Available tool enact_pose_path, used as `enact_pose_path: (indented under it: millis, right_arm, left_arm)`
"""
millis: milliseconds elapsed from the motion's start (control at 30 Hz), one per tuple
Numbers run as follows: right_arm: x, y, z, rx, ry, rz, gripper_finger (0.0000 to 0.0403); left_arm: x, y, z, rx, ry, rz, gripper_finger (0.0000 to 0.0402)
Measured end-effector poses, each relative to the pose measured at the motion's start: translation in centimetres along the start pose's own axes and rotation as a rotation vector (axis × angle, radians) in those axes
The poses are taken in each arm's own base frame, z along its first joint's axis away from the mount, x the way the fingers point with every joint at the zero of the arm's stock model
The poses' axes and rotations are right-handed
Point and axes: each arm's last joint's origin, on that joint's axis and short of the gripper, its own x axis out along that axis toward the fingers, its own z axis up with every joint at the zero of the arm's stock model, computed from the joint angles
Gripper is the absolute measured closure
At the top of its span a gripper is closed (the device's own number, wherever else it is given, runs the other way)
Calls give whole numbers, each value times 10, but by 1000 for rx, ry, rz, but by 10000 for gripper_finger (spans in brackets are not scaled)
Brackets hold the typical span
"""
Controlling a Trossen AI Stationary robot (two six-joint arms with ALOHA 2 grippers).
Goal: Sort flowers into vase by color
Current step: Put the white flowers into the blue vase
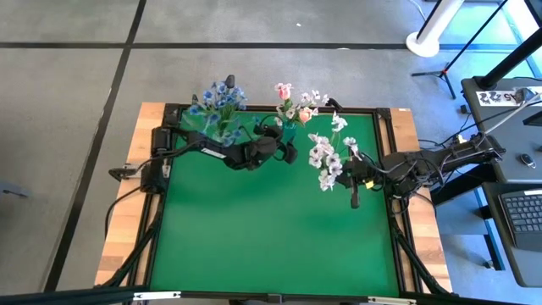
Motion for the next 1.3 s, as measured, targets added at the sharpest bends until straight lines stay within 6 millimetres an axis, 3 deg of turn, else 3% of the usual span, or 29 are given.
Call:
enact_pose_path:
  millis: [300, 500, 833, 1000, 1200, 1300]
  right_arm:
    - [0, 0, -2, -2, 18, 5, 402]
    - [0, 0, -2, -2, 22, 13, 402]
    - [0, 0, -2, -8, 22, 12, 402]
    - [0, 0, -2, -9, 23, 12, 402]
    - [0, 0, -2, -9, 23, 12, 402]
    - [0, 0, -2, -9, 22, 12, 402]
  left_arm:
    - [21, -10, -2, 89, -16, 85, 66]
    - [26, -2, 0, 81, -25, 132, 66]
    - [45, 18, -1, -69, 33, 12, 71]
    - [47, 19, -1, -72, 39, -6, 94]
    - [44, 14, -1, -69, 43, -37, 160]
    - [38, 6, -2, -97, 47, -74, 160]
